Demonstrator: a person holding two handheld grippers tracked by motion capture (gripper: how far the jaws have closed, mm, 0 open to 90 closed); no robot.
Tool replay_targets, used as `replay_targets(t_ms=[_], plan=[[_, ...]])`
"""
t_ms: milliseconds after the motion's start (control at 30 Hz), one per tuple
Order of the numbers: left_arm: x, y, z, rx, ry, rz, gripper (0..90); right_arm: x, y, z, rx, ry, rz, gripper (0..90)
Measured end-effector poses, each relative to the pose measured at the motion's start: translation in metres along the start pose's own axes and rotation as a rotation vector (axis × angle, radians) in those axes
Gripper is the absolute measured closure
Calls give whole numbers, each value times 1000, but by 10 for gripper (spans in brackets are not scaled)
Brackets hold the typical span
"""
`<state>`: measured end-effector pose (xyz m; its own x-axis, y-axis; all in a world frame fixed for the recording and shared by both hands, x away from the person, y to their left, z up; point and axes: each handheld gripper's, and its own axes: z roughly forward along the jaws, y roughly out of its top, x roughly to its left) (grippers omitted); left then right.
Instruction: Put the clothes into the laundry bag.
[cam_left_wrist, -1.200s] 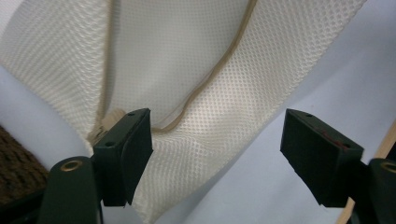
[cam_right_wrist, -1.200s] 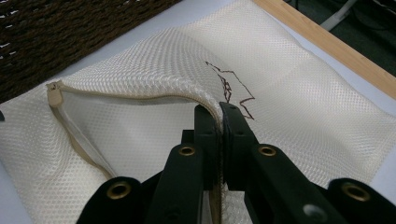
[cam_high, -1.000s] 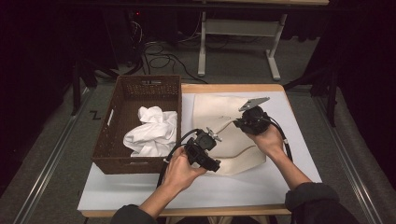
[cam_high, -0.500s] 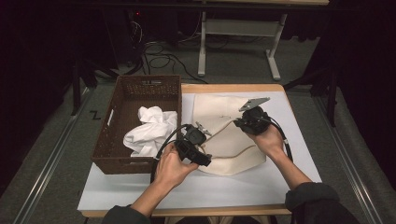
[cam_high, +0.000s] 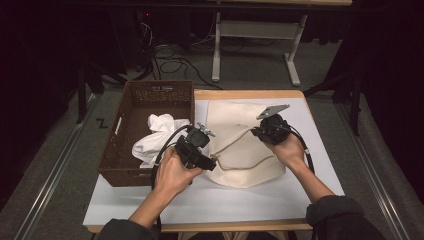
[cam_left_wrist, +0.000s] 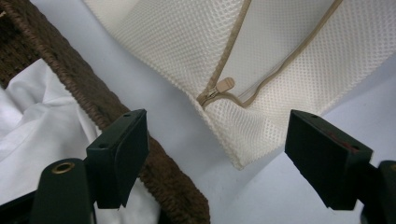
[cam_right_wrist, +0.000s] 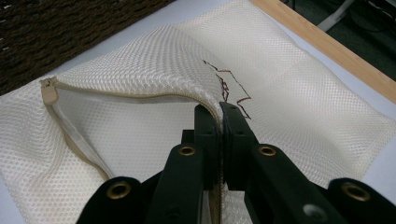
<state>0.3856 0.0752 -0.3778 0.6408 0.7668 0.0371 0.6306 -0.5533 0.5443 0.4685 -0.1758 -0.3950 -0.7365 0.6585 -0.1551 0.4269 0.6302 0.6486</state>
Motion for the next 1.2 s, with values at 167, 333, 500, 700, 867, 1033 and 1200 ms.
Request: replay_targets(t_ms=[167, 333, 500, 700, 867, 1033, 1200], plan=[[7, -2, -6, 4, 29, -4, 211, 0, 0, 0, 1, 1, -5, 873], [19, -3, -6, 19, 59, -33, 189, -1, 0, 1, 3, 1, 3, 873], [38, -8, -10, 17, 68, -89, 176, -1, -1, 0, 1, -1, -3, 873], [58, -9, -10, 41, 101, -140, 159, -2, -1, 1, 5, 1, 0, 873], [74, -11, -9, 43, 118, -188, 156, -1, -1, 1, 6, -1, -1, 873], [85, -13, -4, 57, 126, -223, 156, -3, -2, 1, 6, -2, 6, 873], [97, -14, 1, 63, 132, -272, 155, -2, -4, 3, 10, 1, 3, 873]])
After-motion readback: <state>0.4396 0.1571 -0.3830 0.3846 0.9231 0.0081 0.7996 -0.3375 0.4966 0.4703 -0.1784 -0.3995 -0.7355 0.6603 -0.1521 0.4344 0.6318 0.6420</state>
